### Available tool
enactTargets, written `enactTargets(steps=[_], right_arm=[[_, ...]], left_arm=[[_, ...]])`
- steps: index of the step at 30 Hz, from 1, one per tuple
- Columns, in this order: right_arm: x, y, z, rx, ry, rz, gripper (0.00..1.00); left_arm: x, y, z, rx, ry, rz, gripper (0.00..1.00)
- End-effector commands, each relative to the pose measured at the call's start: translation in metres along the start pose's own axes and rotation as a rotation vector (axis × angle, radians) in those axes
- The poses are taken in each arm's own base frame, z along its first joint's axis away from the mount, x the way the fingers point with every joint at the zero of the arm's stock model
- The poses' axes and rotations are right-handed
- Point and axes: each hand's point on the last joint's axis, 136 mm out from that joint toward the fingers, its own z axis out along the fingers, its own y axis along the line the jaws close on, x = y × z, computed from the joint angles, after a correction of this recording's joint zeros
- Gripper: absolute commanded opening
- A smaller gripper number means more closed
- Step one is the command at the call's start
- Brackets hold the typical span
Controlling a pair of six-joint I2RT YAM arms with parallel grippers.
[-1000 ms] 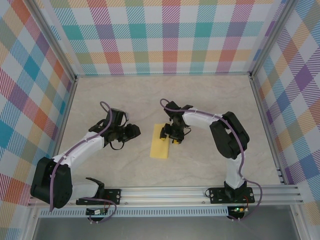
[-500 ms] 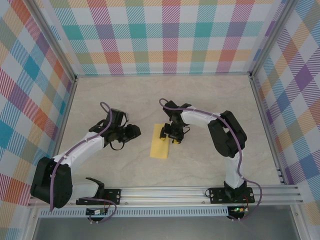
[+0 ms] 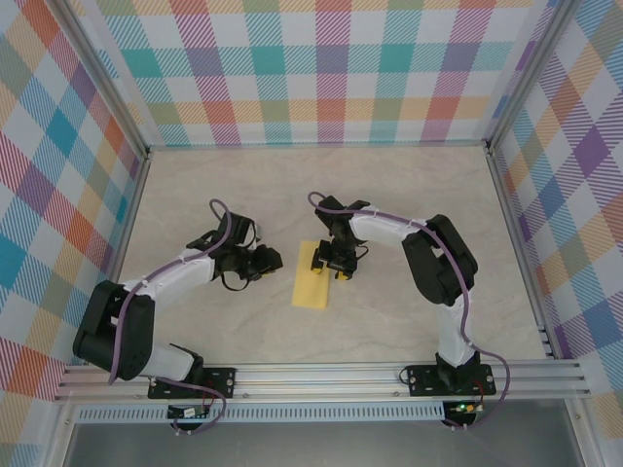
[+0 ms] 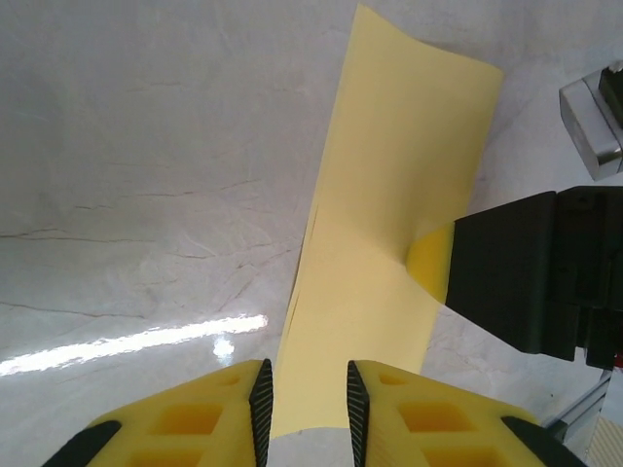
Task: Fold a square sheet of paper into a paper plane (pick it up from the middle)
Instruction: Fold a square sheet of paper at the center of the table, then hold the square sheet of paper at the center of the table.
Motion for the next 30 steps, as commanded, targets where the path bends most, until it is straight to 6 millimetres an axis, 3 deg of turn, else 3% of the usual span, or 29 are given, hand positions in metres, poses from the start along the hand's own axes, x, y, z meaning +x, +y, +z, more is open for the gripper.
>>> enactTargets(steps=[1, 9, 22, 30], right_arm=[[0.01, -0.045, 0.033, 0.181, 0.055, 0.048, 0.6], [0.01, -0.045, 0.035, 0.188, 0.064, 0.041, 0.6], [0.012, -0.053, 0.039, 0.221, 0.074, 0.054, 0.61], [0.012, -0.056, 0.041, 0.232, 0.078, 0.053, 0.61]], left_arm=[[-0.001, -0.014, 0.004, 0.032, 0.017, 0.019, 0.25], [0.001, -0.012, 0.008, 0.026, 0.032, 0.02, 0.24], [0.004, -0.026, 0.023, 0.068, 0.07, 0.051, 0.21], [0.01, -0.03, 0.034, 0.067, 0.111, 0.069, 0.14]])
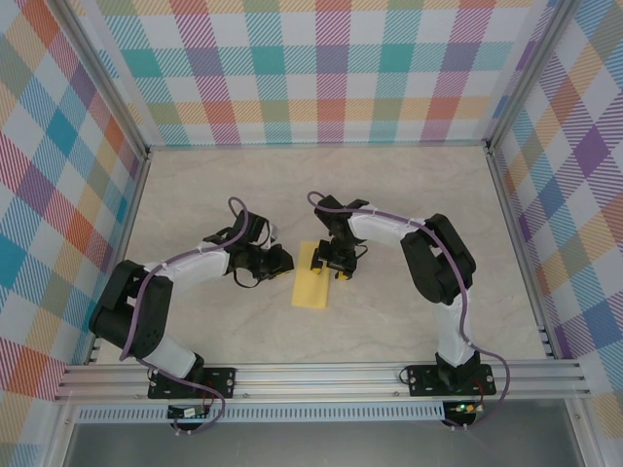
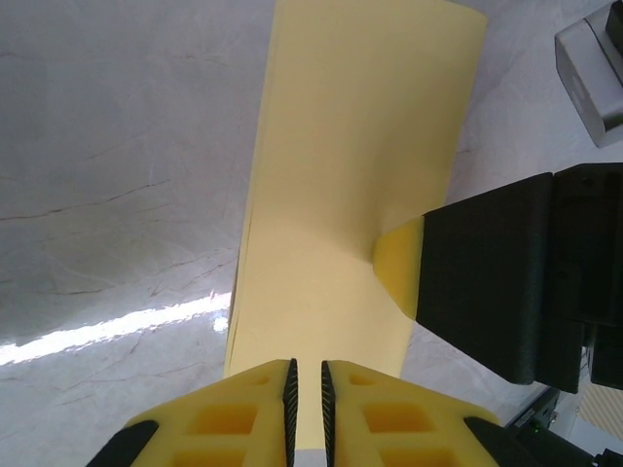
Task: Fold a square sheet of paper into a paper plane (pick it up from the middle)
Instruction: Hold the square sheet of paper at the center of the table.
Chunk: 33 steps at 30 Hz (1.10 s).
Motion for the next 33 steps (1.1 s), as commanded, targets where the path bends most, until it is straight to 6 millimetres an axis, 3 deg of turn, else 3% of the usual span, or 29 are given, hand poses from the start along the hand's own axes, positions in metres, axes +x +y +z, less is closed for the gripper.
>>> enactTargets(steps=[1, 3, 4, 16, 25, 33], right_arm=[[0.012, -0.055, 0.04, 0.221, 0.068, 0.051, 0.61], [0.012, -0.055, 0.04, 0.221, 0.068, 0.051, 0.61], [0.012, -0.056, 0.041, 0.221, 0.069, 0.051, 0.61], [0.012, -0.057, 0.04, 0.227, 0.067, 0.047, 0.61], [0.013, -0.059, 0.041, 0.228, 0.07, 0.045, 0.61], [0.014, -0.06, 0.041, 0.233, 0.071, 0.042, 0.61]], left_arm=[[0.003, -0.011, 0.008, 0.021, 0.035, 0.031, 0.12], [0.004, -0.01, 0.012, 0.011, 0.043, 0.033, 0.01], [0.004, -0.008, 0.014, -0.005, 0.045, 0.03, 0.0], [0.007, 0.007, 0.034, -0.141, 0.077, 0.049, 0.0], [0.006, 0.013, 0.047, -0.144, 0.088, 0.034, 0.0], [-0.005, -0.008, 0.033, -0.084, 0.013, 0.071, 0.0]])
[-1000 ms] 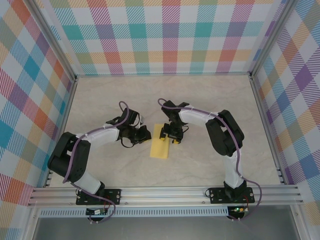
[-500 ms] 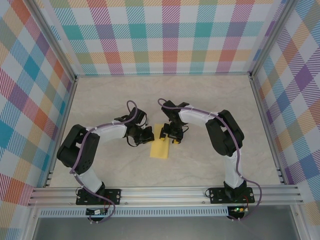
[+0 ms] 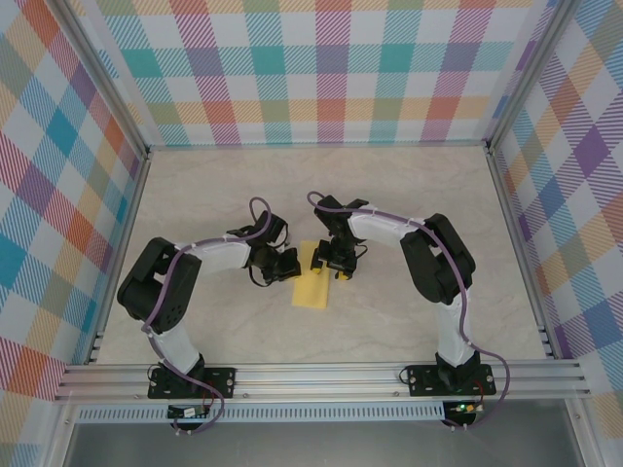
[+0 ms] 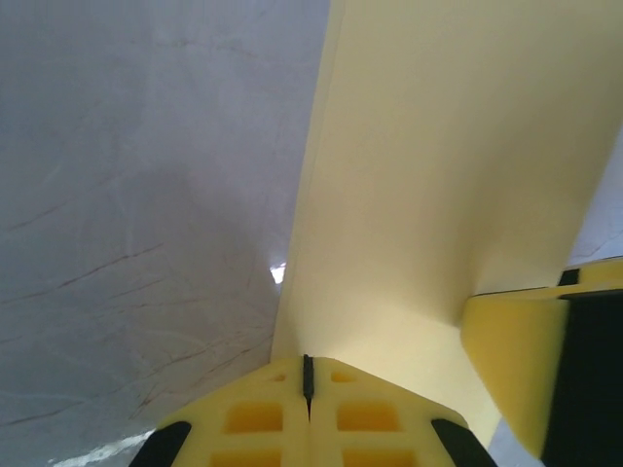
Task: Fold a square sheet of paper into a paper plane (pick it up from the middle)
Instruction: Hold the square sheet of paper at the center of the table.
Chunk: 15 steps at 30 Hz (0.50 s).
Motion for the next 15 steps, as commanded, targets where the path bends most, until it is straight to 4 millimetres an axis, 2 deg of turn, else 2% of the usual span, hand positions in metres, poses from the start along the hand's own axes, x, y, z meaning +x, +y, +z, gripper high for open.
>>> enactTargets(steps=[1, 9, 15], right_arm=[[0.013, -0.06, 0.042, 0.23, 0.067, 0.041, 0.61], [0.013, -0.059, 0.042, 0.23, 0.066, 0.04, 0.61], [0.01, -0.049, 0.036, 0.194, 0.058, -0.001, 0.62]], left_arm=[[-0.006, -0.02, -0.013, 0.04, -0.051, 0.047, 0.0], [-0.002, -0.015, 0.005, 0.039, 0.007, 0.04, 0.0], [0.004, 0.004, 0.014, -0.033, 0.033, 0.011, 0.0]])
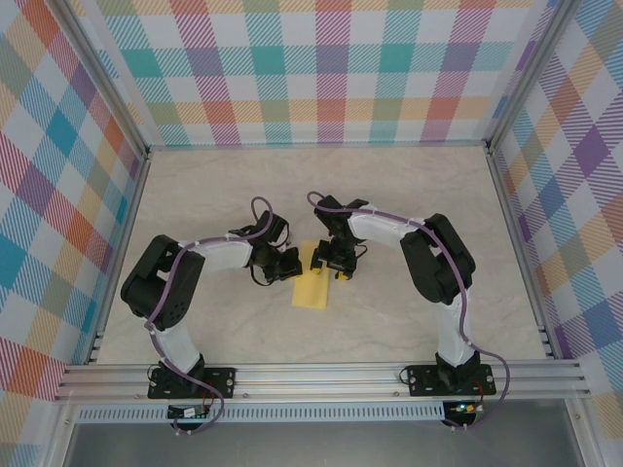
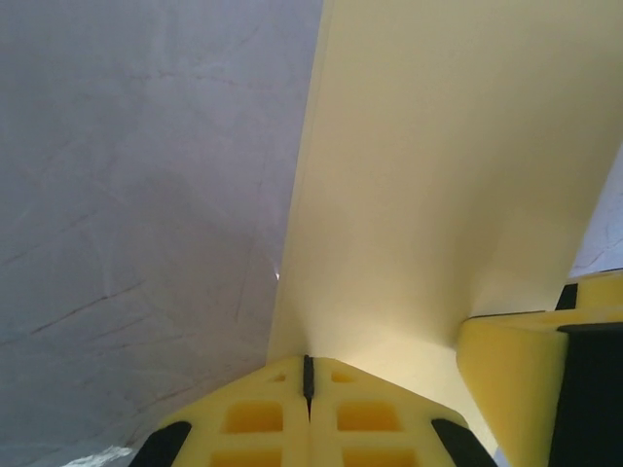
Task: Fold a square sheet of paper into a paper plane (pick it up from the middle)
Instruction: Hold the square sheet of paper at the center of the table.
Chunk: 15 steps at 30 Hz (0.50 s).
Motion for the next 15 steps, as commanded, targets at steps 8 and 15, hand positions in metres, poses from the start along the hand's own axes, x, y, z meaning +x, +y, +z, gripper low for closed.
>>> enactTargets(steps=[8, 15], right_arm=[[-0.005, -0.002, -0.029, 0.006, -0.099, -0.13, 0.75], [-0.004, 0.031, -0.087, -0.328, -0.254, -0.157, 0.64]], left_arm=[[0.016, 0.016, 0.009, -0.06, 0.042, -0.004, 0.0], [0.016, 0.016, 0.008, -0.059, 0.041, 0.001, 0.0]])
